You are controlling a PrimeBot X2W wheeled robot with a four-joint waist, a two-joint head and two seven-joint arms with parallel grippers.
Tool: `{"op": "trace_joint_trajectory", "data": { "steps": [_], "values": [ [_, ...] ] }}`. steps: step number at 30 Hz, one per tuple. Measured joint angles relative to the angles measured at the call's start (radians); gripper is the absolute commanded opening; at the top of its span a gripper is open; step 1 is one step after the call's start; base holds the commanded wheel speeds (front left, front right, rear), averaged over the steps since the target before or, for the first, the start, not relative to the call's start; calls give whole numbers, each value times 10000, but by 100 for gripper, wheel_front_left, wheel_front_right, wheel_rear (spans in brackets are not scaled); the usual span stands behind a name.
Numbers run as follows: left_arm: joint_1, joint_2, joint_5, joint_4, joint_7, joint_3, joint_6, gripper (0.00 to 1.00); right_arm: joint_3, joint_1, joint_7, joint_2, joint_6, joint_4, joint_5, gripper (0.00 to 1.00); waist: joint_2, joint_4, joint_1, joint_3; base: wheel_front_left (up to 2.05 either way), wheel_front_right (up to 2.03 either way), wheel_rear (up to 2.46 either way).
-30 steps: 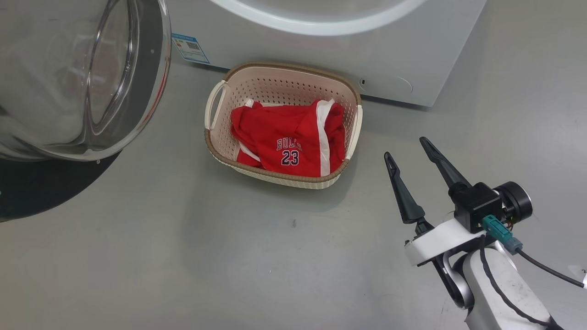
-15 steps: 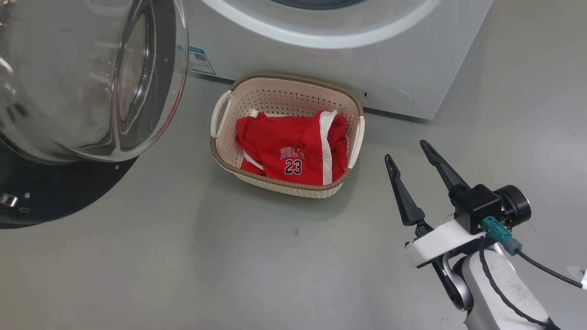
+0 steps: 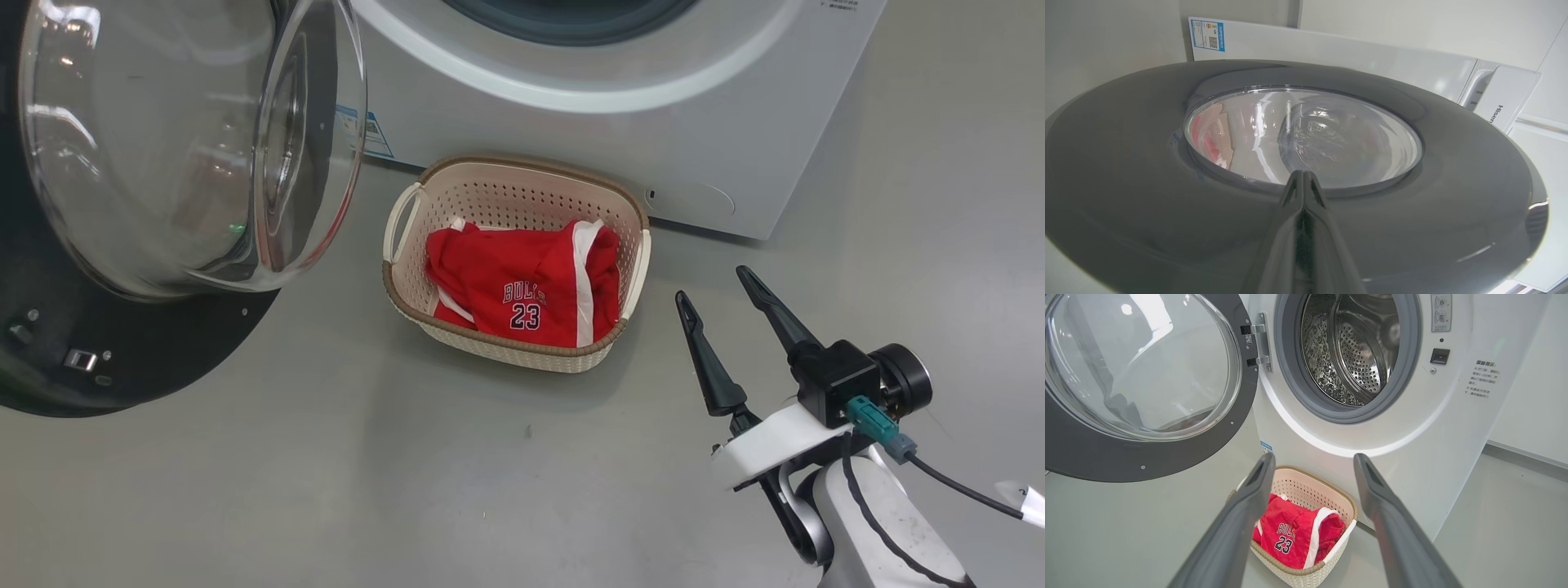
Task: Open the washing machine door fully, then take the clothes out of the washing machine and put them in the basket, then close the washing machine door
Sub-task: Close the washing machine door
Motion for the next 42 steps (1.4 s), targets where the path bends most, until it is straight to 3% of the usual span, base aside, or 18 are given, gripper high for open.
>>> {"op": "trace_joint_trajectory", "data": {
  "steps": [20, 42],
  "values": [
    [526, -849, -451, -727, 1256, 56, -347, 0, 8, 163, -71, 44, -4, 67, 15, 100, 0, 10, 0, -272, 0, 0, 0],
    [1162, -2525, -1191, -2150, 2523, -8, -353, 0, -12, 172, -94, 138, -79, 134, 121, 100, 0, -34, 0, -433, 0, 0, 0]
  ]
}}
